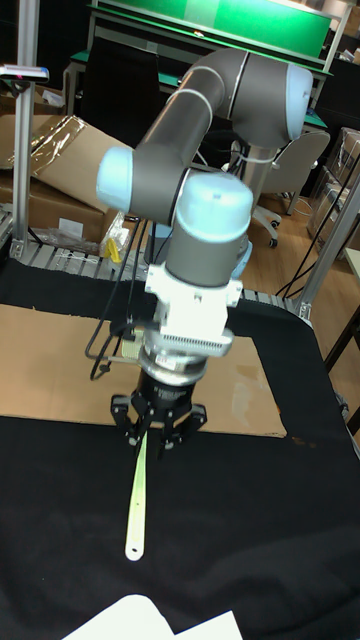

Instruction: Swat with a flyswatter

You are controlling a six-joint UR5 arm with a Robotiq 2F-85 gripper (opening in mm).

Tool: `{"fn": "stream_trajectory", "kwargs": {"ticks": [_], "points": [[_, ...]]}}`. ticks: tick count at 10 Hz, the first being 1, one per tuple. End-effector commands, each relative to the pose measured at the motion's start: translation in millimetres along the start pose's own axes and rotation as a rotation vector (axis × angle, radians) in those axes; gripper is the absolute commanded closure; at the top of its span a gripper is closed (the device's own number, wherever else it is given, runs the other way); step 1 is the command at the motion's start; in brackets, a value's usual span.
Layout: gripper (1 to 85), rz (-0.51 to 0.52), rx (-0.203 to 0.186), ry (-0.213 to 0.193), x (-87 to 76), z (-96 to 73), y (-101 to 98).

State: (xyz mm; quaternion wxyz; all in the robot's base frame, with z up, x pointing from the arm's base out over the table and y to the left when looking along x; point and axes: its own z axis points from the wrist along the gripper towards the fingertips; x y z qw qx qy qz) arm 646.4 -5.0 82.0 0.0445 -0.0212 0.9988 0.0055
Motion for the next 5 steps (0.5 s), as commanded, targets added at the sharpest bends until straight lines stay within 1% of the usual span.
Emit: {"fn": "stream_trajectory", "kwargs": {"ticks": [1, 2, 5], "points": [[53.3, 0.004, -0.007, -0.017, 10.0, -19.5, 1.6], [55.0, -0.005, -0.009, -0.017, 10.4, -19.9, 1.6], [55.0, -0.036, -0.007, -0.013, 11.0, -19.8, 3.0]]}}
